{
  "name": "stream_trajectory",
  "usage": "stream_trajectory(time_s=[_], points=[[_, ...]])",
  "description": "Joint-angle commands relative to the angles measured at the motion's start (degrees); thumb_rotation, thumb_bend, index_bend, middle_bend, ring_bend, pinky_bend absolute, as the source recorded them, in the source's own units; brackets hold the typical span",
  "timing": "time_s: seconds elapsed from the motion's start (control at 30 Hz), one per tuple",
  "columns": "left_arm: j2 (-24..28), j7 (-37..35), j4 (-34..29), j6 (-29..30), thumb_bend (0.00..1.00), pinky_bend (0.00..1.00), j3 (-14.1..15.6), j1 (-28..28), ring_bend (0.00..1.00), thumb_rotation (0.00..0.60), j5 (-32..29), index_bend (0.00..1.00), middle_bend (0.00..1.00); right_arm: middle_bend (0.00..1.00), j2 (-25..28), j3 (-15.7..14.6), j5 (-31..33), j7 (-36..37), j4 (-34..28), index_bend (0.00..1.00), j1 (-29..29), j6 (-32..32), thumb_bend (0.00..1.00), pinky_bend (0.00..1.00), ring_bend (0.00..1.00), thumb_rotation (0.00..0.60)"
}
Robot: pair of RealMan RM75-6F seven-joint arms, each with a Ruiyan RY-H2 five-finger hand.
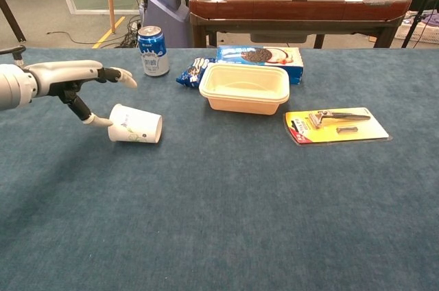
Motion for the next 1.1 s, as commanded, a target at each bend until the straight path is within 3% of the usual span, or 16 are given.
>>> stream_trajectory(time_s=[0.03,0.27,0.5,0.8,1.1], points=[[-0.22,16.22,-5.35,4.74,0.23,0.00,1.77,-3.16,0.00,0.600,-8.53,0.17,0.00,0.24,-0.05,0.01,0.13,0.11,0.12,0.17,-0.04,0.02,0.11,0.00,0.02,0.600],[-2.74,33.54,-10.93,10.33,0.23,0.00,2.55,-7.96,0.00,0.600,-21.05,0.20,0.00,0.24,-0.25,-0.03,0.39,0.81,0.82,0.17,-0.09,-0.07,0.11,0.00,0.02,0.600],[-5.43,43.18,-13.04,14.06,0.23,0.00,3.27,-12.34,0.00,0.600,-31.54,0.19,0.00,0.24,-0.38,-0.09,0.56,1.71,1.63,0.17,-0.20,-0.03,0.11,0.00,0.02,0.600],[-8.03,47.11,-12.23,16.63,0.23,0.00,2.86,-15.39,0.00,0.600,-40.07,0.18,0.00,0.24,-0.31,-0.16,0.53,2.18,1.96,0.17,-0.28,0.05,0.11,0.00,0.02,0.600],[-11.08,50.84,-9.05,19.39,0.23,0.00,4.34,-17.49,0.00,0.600,-41.27,0.23,0.00,0.24,-0.35,-0.20,0.54,2.18,1.95,0.17,-0.42,0.21,0.11,0.00,0.02,0.600]])
